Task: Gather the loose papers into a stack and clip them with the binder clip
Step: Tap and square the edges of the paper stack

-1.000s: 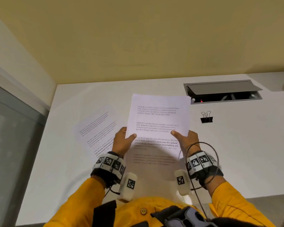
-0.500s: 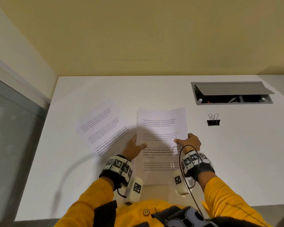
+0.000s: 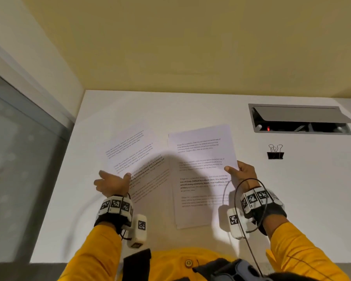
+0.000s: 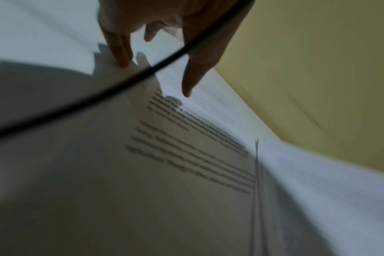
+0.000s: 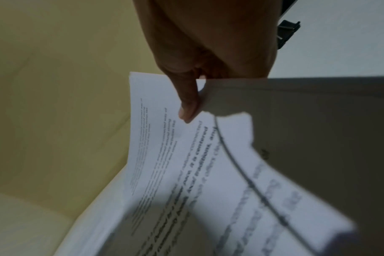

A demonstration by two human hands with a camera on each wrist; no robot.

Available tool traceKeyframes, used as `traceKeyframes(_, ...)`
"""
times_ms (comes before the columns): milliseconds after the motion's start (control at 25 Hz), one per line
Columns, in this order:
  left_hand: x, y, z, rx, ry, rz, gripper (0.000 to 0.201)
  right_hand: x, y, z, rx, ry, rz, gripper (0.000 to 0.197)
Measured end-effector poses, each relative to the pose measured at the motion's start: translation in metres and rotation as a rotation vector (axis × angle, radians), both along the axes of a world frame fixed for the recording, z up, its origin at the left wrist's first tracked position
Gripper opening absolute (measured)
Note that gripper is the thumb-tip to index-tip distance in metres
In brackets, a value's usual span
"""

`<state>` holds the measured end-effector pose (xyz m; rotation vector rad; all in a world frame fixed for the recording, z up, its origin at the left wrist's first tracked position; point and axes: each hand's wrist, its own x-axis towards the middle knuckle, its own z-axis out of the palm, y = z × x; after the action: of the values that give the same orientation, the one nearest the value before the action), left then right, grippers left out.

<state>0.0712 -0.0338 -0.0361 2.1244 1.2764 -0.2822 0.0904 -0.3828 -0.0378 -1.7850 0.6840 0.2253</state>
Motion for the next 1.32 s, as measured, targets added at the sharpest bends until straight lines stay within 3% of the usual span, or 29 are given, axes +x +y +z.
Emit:
traceKeyframes(240,0.013,0.011,-0.018,0.064,-0.126,-0.529,0.064,0.031,0.033,0.015,0.173,0.011,0.06,0.034)
traceKeyframes(400,0.011,0.001,-0.013,-0.097,-0.148,-0.66,0.067,0.05,0.065,0.007,0.14,0.036,0.11,0.033)
traceKeyframes(600,0.003,-0.023,-0.007,-0.149,-0.179,-0.468,0.08,0.057,0.101,0.003,-0.201,0.057,0.236,0.034)
traceKeyframes(800,0.013,-0.037,-0.009,-0.29,-0.236,-0.476,0.084,0.067,0.126,-0.006,-0.458,0.127,0.341,0.047)
traceKeyframes(1000,0.019,-0.034,-0.007,-0.345,-0.28,-0.37,0.079,0.068,0.119,-0.006,-0.293,0.146,0.192,0.068)
traceKeyframes(1160,0.022,-0.024,-0.007,-0.429,-0.307,-0.28,0.079,0.06,0.107,0.014,-0.027,-0.02,0.171,0.03)
traceKeyframes(1320,0.026,-0.018,0.027,-0.697,-0.516,-0.181,0.07,0.049,0.087,0.052,0.261,-0.165,0.278,0.028)
